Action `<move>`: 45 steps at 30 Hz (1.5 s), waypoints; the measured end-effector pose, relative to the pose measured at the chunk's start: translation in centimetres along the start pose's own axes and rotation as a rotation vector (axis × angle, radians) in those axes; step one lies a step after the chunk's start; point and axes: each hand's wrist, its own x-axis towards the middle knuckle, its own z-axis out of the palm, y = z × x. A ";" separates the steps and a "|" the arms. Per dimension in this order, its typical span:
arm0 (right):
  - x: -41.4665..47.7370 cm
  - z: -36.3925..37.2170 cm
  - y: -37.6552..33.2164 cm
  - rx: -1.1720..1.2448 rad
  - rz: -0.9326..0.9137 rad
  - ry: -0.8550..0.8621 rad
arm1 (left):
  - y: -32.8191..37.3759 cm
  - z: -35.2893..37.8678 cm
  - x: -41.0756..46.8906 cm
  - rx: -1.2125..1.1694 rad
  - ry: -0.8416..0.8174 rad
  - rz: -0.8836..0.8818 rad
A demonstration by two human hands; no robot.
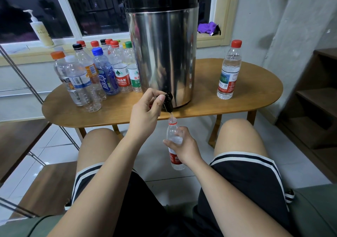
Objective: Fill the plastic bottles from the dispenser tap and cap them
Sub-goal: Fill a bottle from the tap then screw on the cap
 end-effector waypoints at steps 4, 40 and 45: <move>0.0 0.0 0.0 -0.001 0.007 0.002 | 0.0 0.0 0.0 0.004 0.005 -0.002; 0.1 0.1 0.1 -0.026 0.026 -0.011 | 0.0 -0.1 0.0 -0.011 -0.016 -0.020; 0.2 0.2 0.2 -0.021 0.025 -0.006 | -0.1 -0.1 0.1 -0.018 -0.016 -0.018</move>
